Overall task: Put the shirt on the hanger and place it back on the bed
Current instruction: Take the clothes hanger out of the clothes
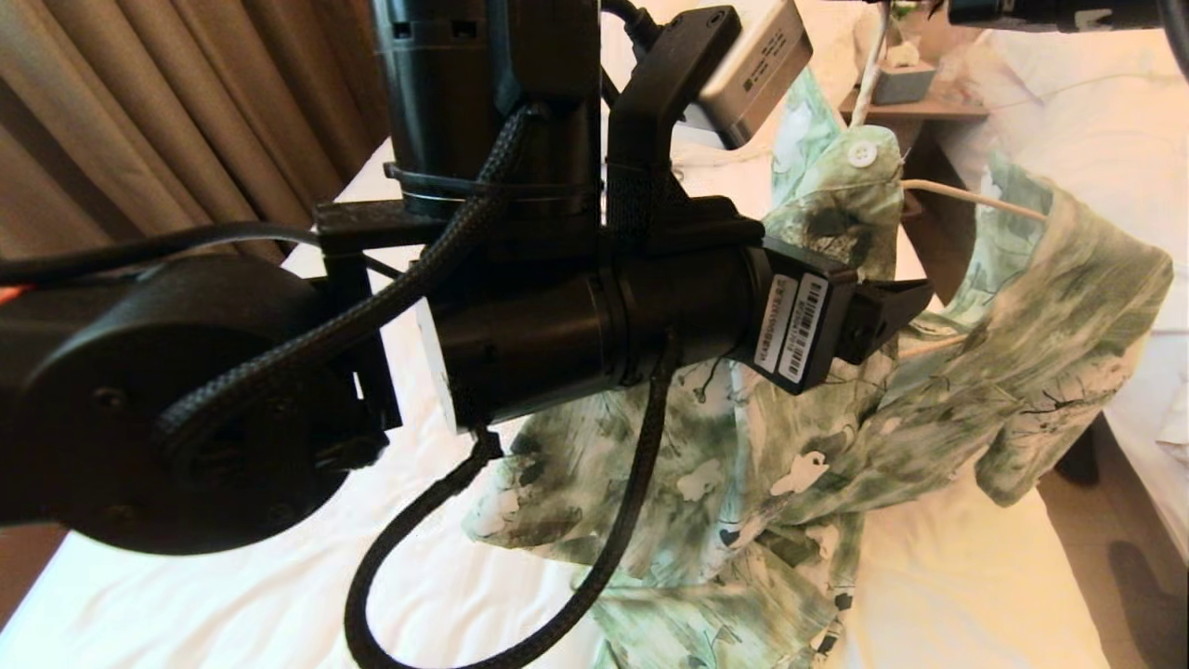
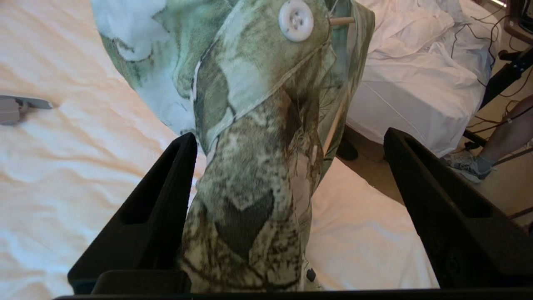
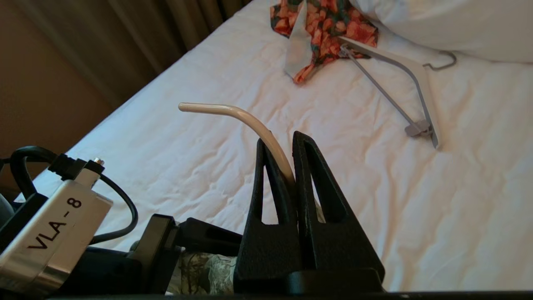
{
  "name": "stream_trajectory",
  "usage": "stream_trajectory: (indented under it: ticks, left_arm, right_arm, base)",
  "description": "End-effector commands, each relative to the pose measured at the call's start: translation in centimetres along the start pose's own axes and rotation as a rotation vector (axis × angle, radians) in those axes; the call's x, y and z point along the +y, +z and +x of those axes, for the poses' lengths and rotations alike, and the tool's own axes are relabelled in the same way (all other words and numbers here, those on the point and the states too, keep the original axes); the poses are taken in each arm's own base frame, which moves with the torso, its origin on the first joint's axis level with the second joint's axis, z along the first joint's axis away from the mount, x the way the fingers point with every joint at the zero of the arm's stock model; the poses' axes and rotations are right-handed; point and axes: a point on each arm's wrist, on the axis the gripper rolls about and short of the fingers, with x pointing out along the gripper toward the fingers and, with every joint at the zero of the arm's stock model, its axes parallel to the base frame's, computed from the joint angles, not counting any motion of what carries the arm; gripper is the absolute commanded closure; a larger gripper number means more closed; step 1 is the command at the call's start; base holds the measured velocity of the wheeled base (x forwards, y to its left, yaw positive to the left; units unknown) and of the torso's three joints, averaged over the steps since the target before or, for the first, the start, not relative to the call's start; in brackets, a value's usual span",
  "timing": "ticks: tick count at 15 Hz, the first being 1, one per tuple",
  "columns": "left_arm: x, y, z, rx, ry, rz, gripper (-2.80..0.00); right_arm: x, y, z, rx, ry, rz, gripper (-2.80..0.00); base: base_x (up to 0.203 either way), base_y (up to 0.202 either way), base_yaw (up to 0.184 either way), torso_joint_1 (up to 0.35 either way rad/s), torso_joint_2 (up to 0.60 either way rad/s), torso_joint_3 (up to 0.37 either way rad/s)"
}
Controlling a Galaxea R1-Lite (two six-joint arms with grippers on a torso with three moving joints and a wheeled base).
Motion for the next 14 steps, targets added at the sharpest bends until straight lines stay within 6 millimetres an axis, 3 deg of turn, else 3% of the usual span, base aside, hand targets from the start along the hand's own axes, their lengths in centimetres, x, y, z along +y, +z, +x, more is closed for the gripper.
stream_trajectory:
  ticks: [1,14]
  left_arm:
    - [0.3,0.6,-0.8,-0.020,0.009,0.001,-2.80]
    - [1.5,2.2,-6.5,-0.073,0.101,0.005,-2.80]
  right_arm:
    - [0.0,0.2,-0.3,-0.009,0.001,-0.001,0.00]
    - [0.7,1.4,-0.6,-0.093,-0.040,-0.087,0.00]
  base:
    - [0.000,0.000,0.000,0.000,0.00,0.000]
    - [0.000,0.000,0.000,0.000,0.00,0.000]
